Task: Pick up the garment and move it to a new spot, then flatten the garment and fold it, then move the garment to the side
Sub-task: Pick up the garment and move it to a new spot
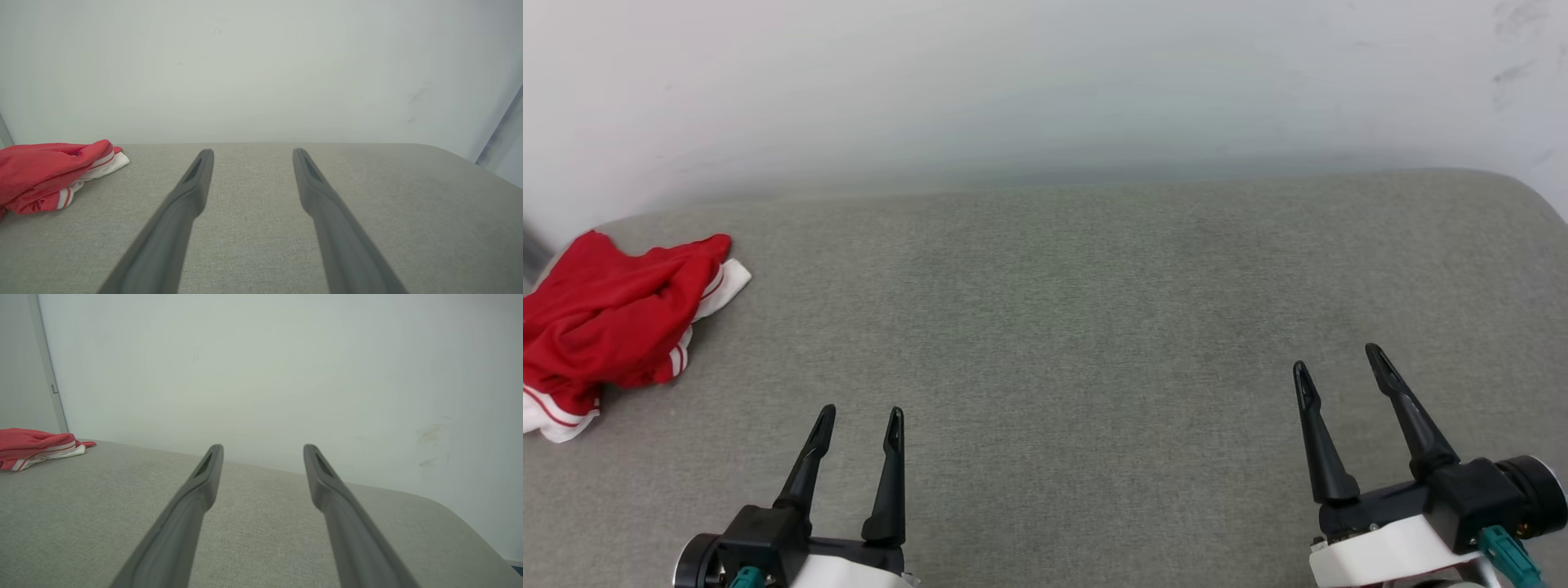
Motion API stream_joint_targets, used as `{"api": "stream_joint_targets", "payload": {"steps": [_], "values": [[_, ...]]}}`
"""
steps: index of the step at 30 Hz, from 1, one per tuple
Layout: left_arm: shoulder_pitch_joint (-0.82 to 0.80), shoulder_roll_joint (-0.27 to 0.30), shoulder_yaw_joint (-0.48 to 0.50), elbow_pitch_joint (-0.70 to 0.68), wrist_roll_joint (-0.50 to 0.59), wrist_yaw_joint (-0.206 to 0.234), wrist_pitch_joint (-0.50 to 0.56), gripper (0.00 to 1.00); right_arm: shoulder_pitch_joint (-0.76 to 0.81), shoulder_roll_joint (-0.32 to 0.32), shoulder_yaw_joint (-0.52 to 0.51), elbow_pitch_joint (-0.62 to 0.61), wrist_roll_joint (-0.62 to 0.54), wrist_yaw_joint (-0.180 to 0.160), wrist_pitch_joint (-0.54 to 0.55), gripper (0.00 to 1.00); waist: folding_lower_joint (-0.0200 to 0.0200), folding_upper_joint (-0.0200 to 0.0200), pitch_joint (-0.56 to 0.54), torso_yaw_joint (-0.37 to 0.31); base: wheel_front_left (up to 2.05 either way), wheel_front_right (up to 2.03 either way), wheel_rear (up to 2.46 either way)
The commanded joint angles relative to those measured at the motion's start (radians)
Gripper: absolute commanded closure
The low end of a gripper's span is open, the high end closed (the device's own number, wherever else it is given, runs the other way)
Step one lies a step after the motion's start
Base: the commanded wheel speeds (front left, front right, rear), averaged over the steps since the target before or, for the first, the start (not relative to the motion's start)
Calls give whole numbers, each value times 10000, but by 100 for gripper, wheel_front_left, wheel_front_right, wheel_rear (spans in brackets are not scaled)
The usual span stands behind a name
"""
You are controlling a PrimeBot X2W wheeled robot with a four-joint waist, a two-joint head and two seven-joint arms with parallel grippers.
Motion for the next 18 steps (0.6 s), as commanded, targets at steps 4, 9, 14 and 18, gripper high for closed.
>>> {"api": "stream_joint_targets", "payload": {"steps": [4,9,14,18], "values": [[90,-10,110,58,-56,-52,-66,0,193,34,106,38,146,-3,-26,0,0,0,-42,412,0,0,0],[173,-11,277,66,-14,-107,-55,0,253,33,267,86,174,-3,-26,0,0,0,-84,1046,0,0,0],[242,-12,456,60,43,-142,-56,0,300,33,440,157,194,-3,-26,0,0,0,-197,1789,0,0,0],[351,-13,642,37,95,-189,-55,0,291,32,573,219,222,-3,-26,0,0,0,-292,2348,0,0,0]]}}
